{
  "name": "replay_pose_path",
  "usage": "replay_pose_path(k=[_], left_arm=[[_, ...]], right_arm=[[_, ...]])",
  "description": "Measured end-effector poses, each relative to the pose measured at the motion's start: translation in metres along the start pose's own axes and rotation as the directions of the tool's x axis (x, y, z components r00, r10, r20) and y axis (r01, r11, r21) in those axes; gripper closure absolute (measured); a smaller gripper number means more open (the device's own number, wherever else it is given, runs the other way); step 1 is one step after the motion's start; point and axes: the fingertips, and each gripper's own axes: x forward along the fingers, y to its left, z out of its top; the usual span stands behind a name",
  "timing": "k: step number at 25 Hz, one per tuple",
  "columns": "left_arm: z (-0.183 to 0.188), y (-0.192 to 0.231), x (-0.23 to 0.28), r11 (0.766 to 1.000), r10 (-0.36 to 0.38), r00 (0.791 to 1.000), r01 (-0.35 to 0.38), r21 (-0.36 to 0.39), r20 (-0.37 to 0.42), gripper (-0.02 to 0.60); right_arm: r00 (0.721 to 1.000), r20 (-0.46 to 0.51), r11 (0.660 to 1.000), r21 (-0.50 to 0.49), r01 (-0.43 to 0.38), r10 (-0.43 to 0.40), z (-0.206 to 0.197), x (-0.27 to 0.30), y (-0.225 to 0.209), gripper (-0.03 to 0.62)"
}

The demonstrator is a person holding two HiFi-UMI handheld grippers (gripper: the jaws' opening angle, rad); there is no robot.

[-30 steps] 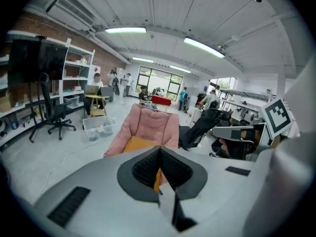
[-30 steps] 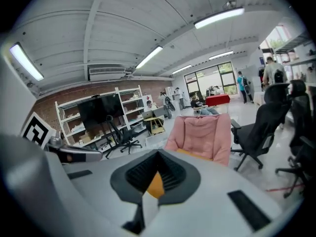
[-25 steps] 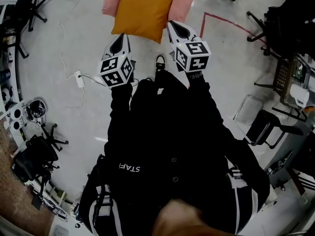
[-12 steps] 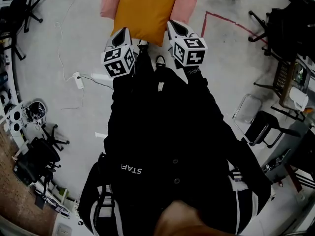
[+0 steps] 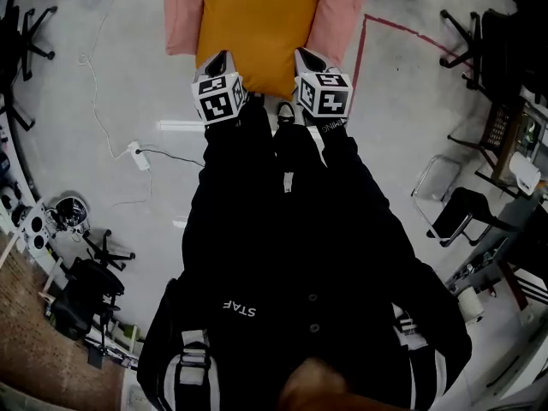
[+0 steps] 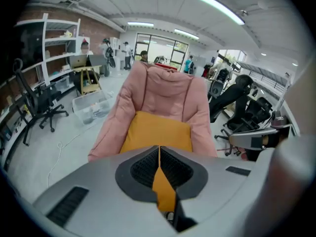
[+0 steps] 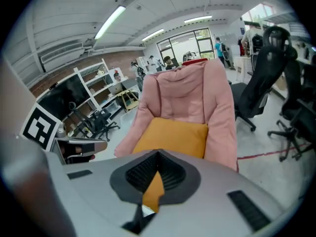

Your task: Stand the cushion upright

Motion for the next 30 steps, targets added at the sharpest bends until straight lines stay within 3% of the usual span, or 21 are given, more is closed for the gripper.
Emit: replay_pose_path(k=[5, 10, 11, 12, 14, 16, 18, 22, 30], left_arm=[[-0.007, 0.03, 0.078, 0.999, -0.016, 0.995, 0.019, 0.033, -0.097, 0.564], [-0.023, 0.053, 0.139, 0.998, -0.027, 0.978, 0.039, 0.055, -0.207, 0.44], [-0.027, 0.057, 0.15, 0.997, -0.027, 0.974, 0.042, 0.061, -0.226, 0.418], [-0.03, 0.061, 0.161, 0.997, -0.029, 0.969, 0.047, 0.068, -0.245, 0.385], [-0.036, 0.067, 0.181, 0.994, -0.031, 0.96, 0.057, 0.088, -0.28, 0.306], [-0.041, 0.072, 0.197, 0.991, -0.024, 0.952, 0.063, 0.117, -0.305, 0.293], [-0.046, 0.074, 0.21, 0.988, -0.021, 0.945, 0.069, 0.137, -0.328, 0.295], [-0.051, 0.074, 0.225, 0.985, -0.026, 0.934, 0.084, 0.148, -0.357, 0.35], [-0.045, 0.072, 0.218, 0.983, -0.037, 0.938, 0.096, 0.155, -0.345, 0.543]], right_arm=[[0.992, -0.108, 0.997, 0.033, 0.07, -0.066, -0.02, 0.076, -0.033, 0.582], [0.982, -0.176, 0.991, 0.102, 0.09, -0.071, -0.04, 0.134, -0.056, 0.579], [0.979, -0.19, 0.989, 0.114, 0.096, -0.073, -0.044, 0.143, -0.061, 0.557], [0.976, -0.205, 0.987, 0.119, 0.106, -0.081, -0.049, 0.152, -0.066, 0.486], [0.966, -0.234, 0.982, 0.12, 0.144, -0.113, -0.058, 0.169, -0.079, 0.462], [0.954, -0.263, 0.974, 0.13, 0.184, -0.145, -0.069, 0.182, -0.093, 0.428], [0.942, -0.299, 0.969, 0.141, 0.203, -0.154, -0.081, 0.192, -0.104, 0.39], [0.929, -0.341, 0.969, 0.141, 0.201, -0.143, -0.095, 0.216, -0.109, 0.401], [0.916, -0.359, 0.971, 0.088, 0.224, -0.179, -0.087, 0.219, -0.099, 0.576]])
